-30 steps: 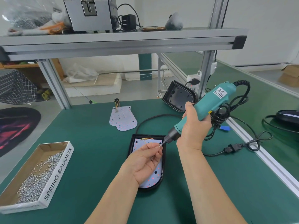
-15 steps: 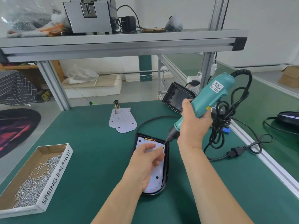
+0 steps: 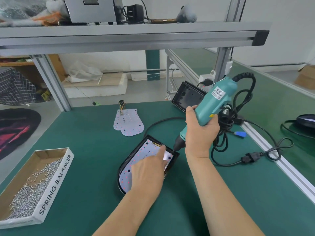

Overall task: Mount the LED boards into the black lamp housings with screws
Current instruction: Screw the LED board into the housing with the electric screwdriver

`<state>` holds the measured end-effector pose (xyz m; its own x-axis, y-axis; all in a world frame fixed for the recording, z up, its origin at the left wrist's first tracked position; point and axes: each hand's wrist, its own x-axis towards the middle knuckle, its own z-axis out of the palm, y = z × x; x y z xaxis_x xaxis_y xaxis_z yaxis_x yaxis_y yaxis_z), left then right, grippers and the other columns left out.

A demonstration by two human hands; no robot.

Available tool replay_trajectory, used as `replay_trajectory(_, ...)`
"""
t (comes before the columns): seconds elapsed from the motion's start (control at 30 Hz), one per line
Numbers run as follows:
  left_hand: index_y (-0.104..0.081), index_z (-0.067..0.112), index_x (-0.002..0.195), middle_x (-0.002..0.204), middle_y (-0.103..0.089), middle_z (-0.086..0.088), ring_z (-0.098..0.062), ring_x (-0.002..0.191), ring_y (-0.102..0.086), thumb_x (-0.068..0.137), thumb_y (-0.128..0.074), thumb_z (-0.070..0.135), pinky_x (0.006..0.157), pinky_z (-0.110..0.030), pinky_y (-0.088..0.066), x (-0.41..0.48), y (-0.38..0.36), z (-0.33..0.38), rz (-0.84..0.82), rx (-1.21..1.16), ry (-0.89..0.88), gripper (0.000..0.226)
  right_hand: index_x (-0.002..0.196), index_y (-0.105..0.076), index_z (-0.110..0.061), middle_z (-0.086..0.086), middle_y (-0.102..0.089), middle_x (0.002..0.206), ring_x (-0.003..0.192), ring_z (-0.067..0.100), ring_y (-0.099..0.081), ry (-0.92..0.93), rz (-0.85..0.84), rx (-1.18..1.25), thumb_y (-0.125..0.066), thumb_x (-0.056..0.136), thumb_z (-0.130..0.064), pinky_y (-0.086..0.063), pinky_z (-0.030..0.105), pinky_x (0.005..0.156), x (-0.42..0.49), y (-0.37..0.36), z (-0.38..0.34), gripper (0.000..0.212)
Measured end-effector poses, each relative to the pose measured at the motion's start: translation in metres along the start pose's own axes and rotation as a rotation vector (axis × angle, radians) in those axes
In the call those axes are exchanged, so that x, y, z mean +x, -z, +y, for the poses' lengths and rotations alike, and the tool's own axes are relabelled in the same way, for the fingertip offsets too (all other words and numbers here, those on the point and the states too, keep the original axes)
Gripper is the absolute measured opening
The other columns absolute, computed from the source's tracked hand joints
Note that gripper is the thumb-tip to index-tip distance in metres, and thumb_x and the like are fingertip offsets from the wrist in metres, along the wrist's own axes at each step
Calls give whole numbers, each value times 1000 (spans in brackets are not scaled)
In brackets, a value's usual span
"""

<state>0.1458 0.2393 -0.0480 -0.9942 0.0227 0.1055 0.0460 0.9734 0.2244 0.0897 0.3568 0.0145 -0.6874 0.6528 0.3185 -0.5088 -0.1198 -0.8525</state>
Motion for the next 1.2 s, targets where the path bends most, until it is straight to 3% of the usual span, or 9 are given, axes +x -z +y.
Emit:
replay_trajectory(0.1, -38, 34, 117, 67, -53, 2, -26, 64, -55, 101, -43, 41, 52, -31, -30, -1, 3, -4, 42, -31, -47, 18, 82, -63, -19, -13, -63, 68, 59, 11, -57, 17, 0, 28, -75, 77, -25, -47, 19, 56, 0, 2, -3, 14)
replay_trajectory(0.2, -42, 29, 101, 79, -57, 1, -27, 78, -59, 103, -36, 47, 59, -32, -33, 4, 7, -13, 38, 89, -143, 19, 82, -63, -21, -13, -62, 66, 58, 10, -56, 43, 4, 31, -74, 79, -22, -46, 19, 56, 2, 4, -7, 12)
replay_trajectory(0.3, -45, 38, 118, 78, -51, 2, -25, 81, -60, 104, -30, 53, 61, -31, -35, 7, 6, -21, 6, 139, -204, 25, 80, -62, -24, -14, -62, 66, 56, 9, -55, 63, 19, 28, -74, 80, -19, -46, 18, 55, 4, 7, -10, 13)
replay_trajectory(0.43, -42, 42, 132, 89, -63, 2, -23, 86, -62, 104, -28, 54, 63, -30, -39, 6, 1, -25, 0, 138, -210, 33, 79, -63, -26, -14, -63, 67, 58, 12, -56, 50, 48, 34, -74, 79, -21, -46, 18, 56, 5, 9, -10, 12)
replay_trajectory(0.57, -34, 47, 142, 101, -68, 3, -28, 92, -58, 105, -31, 44, 69, -35, -40, 15, 8, -35, -107, 98, -294, 37, 80, -63, -18, -14, -62, 66, 57, 10, -54, 32, 22, 32, -73, 80, -17, -45, 18, 55, -5, 5, -4, 10)
replay_trajectory(0.67, -30, 48, 138, 80, -58, 2, -30, 78, -47, 101, -35, 43, 65, -36, -37, 22, 20, -43, -175, 158, -393, 37, 79, -63, -20, -13, -60, 64, 55, 9, -52, 14, -2, 35, -73, 80, -17, -44, 18, 54, -13, 1, -1, 11)
replay_trajectory(0.8, -28, 53, 142, 67, -38, 6, -29, 79, -47, 98, -37, 46, 64, -35, -34, 24, 21, -44, -181, 170, -386, 45, 80, -63, -21, -16, -59, 60, 50, 4, -50, 38, -51, -8, -73, 81, -17, -43, 16, 51, -21, -2, 2, 11)
replay_trajectory(1.03, -28, 55, 144, 64, -41, 7, -27, 77, -47, 98, -40, 44, 58, -35, -28, 28, 19, -44, -195, 136, -360, 49, 79, -63, -27, -15, -61, 62, 55, 9, -54, 84, -74, -83, -72, 77, -34, -46, 25, 57, -26, 0, 11, 12)
replay_trajectory(1.2, -28, 54, 145, 67, -41, 5, -27, 81, -46, 98, -41, 43, 65, -34, -34, 28, 20, -43, -204, 114, -357, 50, 79, -63, -28, -16, -62, 64, 58, 10, -56, 93, -76, -111, -72, 76, -35, -48, 31, 61, -26, -2, 16, 12)
